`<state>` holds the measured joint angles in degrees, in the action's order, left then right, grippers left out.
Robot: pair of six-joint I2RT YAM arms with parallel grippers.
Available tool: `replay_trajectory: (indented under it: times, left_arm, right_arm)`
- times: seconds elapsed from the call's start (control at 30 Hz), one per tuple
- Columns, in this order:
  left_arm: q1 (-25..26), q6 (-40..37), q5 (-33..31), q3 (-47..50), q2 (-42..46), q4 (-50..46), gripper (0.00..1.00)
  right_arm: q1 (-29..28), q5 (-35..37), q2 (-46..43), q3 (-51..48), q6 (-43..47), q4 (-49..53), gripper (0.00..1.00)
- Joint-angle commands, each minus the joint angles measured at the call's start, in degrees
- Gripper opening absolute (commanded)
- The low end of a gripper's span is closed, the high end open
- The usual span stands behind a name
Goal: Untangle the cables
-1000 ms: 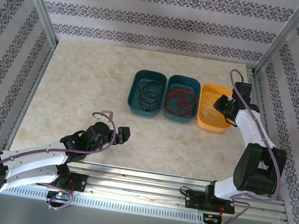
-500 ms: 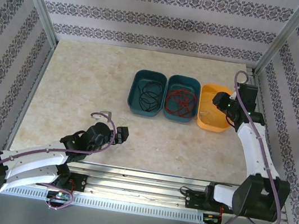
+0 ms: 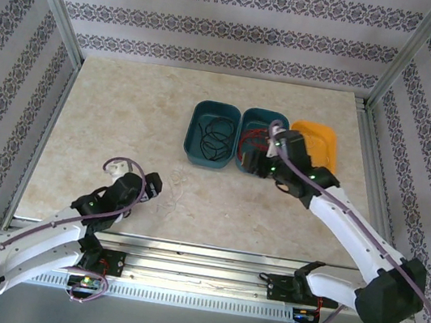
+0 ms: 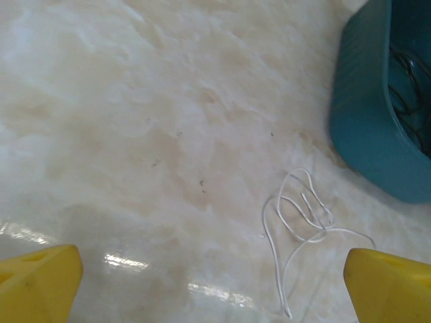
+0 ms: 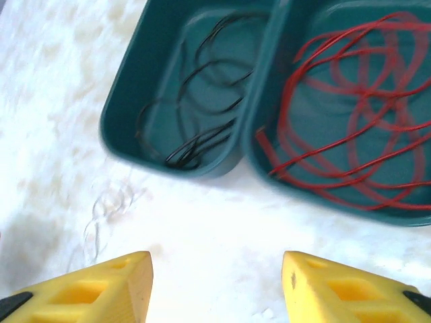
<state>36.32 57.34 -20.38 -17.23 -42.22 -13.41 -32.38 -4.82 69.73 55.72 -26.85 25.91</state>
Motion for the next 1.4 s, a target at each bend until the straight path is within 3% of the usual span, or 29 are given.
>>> replay_trajectory:
  times: [0.0,0.3,0.8,1.03,1.23,1.37]
  left_arm:
    - [-1.8,2.2,0.5,1.4,2.1,-4.2,0.99]
    - [-2.9,2.8,1.9,1.9,2.6,-4.4,0.99]
    - [-3.0,3.7,3.1,3.5,2.7,-2.5,0.99]
    - [-3.0,4.2,3.2,3.9,2.7,-2.5,0.99]
    - [-3.1,4.2,3.2,4.0,2.7,-2.4,0.99]
    - [-3.1,4.2,3.1,4.2,2.8,-2.2,0.99]
  right_arm:
    - [-6.7,4.1,4.1,2.1,-1.8,0.8,0.54]
    - [-19.5,3.7,19.9,11.7,-1.9,1.4,0.55]
    - [-23.8,-1.6,38.1,20.1,-2.8,0.4,0.50]
    - [-24.2,-2.1,42.5,22.2,-3.1,0.1,0.36]
    - [-24.2,0.5,41.1,21.8,-1.9,0.5,0.08]
    - [-24.2,2.5,37.2,20.1,-0.5,0.0,0.00]
